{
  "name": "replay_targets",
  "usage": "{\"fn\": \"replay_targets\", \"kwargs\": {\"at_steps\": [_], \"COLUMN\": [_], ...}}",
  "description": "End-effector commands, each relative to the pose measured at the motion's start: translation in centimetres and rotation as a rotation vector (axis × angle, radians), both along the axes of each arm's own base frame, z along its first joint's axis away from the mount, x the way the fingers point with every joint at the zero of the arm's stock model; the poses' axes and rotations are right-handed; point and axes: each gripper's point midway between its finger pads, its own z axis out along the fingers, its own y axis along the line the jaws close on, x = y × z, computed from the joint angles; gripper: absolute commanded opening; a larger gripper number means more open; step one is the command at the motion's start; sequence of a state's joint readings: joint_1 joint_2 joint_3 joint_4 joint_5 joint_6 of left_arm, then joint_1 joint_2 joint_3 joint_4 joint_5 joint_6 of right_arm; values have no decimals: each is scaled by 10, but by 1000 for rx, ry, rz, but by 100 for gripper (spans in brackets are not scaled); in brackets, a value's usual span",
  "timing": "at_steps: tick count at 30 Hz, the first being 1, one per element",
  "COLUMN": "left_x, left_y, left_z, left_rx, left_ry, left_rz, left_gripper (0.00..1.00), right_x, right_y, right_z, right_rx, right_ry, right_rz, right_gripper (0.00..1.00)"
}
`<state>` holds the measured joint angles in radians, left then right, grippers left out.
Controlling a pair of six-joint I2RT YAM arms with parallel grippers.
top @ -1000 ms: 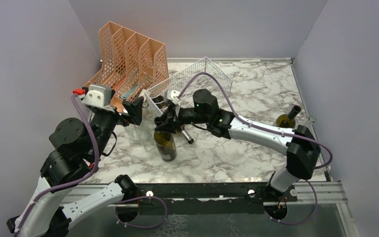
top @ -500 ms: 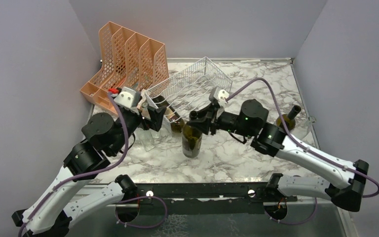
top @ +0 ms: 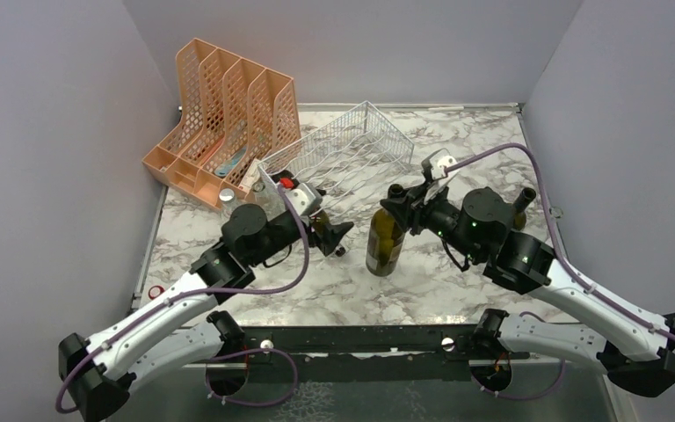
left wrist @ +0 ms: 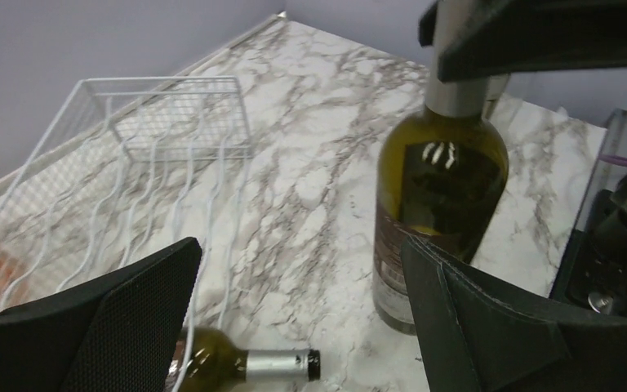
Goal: Put the wine bottle on the wine rack
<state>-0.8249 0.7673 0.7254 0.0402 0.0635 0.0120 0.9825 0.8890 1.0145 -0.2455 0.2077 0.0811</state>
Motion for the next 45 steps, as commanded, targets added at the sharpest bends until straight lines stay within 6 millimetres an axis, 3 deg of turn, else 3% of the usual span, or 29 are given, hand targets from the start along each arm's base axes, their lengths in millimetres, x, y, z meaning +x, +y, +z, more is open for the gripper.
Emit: {"fn": "replay_targets", "kwargs": {"at_steps": [1,7,13,22,27,34,38,42,45], "left_x": [-22,-27,-37,-42,-32,-26,-21,-17,-14], "left_y": [-44,-77,-92,-98,-92,-91,-89,-90,-92], "left_z": [17,-5,-16,-20,-37,-37,-30,-28,-27], "left_rx": [-88,-86,-124,-143,-125,-115,-133,-132,-126], "left_ry": [-122,-81,-54,-38,-40,-97,-154,-184,-199], "left_rz": [-272,-426,-527,-571,-499,-472,-440,-429,-426], "left_gripper": [99,99,99,99,99,99,91,78,57], "right_x": [4,-4,-11,-25,-22,-23,-28,-32,-35], "right_y": [-29,-31,-26,-15,-14,-6,-3,-2,-2], "right_z": [65,91,110,128,130,131,131,129,127], "right_rx": [210,264,307,376,410,444,448,454,451], "right_ry": [-71,-111,-148,-199,-209,-211,-208,-196,-177], "right_rz": [-137,-99,-43,62,49,76,111,132,143], "right_gripper": [1,1,1,1,1,1,1,1,1]}}
